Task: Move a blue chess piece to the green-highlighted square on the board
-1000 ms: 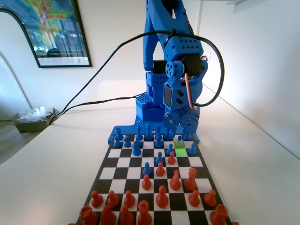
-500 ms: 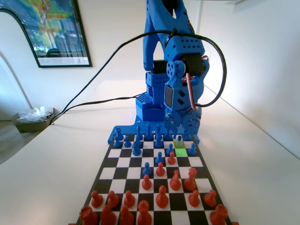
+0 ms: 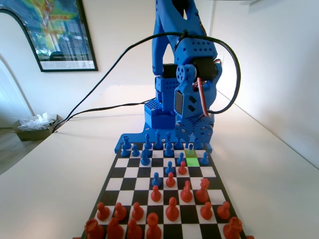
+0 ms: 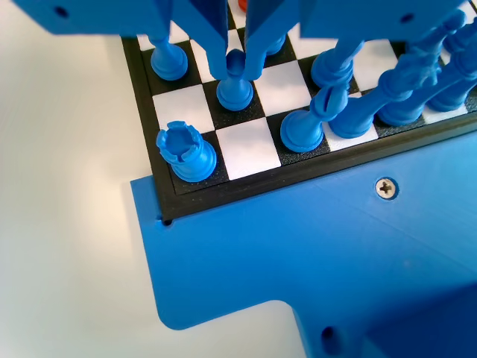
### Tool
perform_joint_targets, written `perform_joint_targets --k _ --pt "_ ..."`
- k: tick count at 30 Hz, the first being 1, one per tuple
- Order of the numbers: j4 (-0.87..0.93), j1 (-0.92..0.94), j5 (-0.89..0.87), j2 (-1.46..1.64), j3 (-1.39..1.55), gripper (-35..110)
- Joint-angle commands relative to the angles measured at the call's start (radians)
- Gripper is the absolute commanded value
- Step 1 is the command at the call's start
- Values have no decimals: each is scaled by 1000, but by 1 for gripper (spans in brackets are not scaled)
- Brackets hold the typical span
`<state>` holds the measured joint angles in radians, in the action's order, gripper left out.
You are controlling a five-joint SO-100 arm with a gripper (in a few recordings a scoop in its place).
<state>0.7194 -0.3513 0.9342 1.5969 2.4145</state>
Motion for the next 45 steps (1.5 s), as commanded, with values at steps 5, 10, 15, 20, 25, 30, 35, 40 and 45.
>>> perform_joint_targets --k 5,10,15,20,25,30,35,40,45 --pt "3 -11 14 15 -15 1" --pt "86 -3 -17 18 -103 1" --pt "201 9 -37 18 -259 1" --pt "224 20 -31 17 -314 1" --pt "146 37 -6 6 -222 1" --pt "104 48 3 -28 -192 1" --pt "91 55 8 -48 -187 1" --pt "81 58 17 -57 -189 1" --pt "71 58 17 -74 -187 1"
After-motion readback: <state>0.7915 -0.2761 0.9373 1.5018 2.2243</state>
